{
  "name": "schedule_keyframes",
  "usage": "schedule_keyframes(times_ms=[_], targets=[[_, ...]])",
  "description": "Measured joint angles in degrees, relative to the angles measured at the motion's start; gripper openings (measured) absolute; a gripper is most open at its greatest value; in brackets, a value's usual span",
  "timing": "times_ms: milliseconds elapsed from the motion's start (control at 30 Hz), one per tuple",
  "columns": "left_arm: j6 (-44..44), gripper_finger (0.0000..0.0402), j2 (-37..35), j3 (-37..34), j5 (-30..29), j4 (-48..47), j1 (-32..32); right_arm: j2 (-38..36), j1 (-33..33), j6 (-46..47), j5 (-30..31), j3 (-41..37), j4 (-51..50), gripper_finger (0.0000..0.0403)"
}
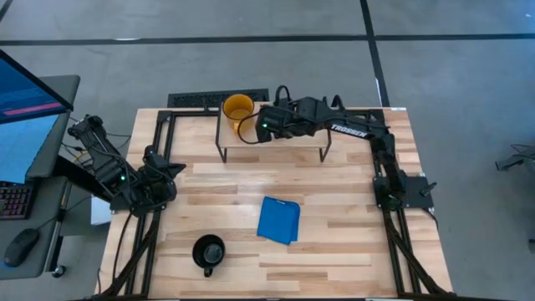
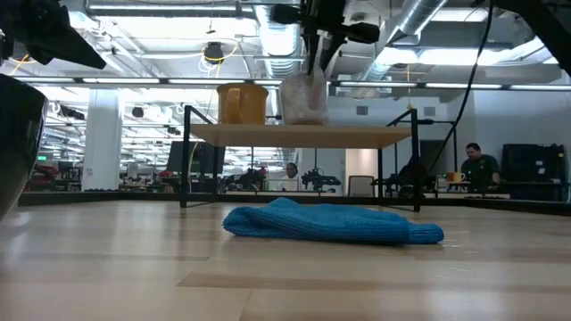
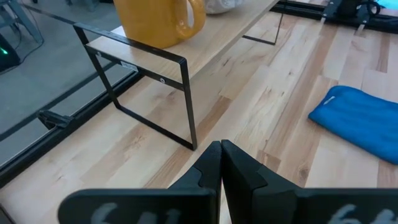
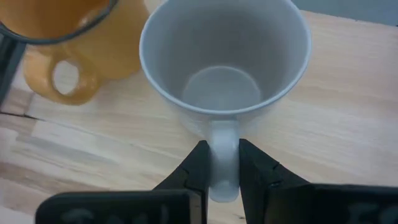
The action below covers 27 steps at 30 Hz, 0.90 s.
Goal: Stack small to large cups/mugs on shelf
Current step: Put the white mug on the shelf
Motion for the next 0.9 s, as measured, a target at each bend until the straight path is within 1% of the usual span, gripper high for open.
schedule_keyframes(times_ms=[400,667,900], targets=[[0.7,0.0,0.0,0.0,0.7,0.0,0.0,4.1,0.0,1.3,0.2,0.1,2.5,0.0068],[0.8,0.0,0.1,0.0,0.8,0.0,0.0,4.5,0.0,1.4,0.1,0.0,5.3,0.0068],[0.8,0.0,0.1,0.0,1.2,0.1,0.0,4.5,0.1,4.6,0.2,0.0,5.8,0.0068]])
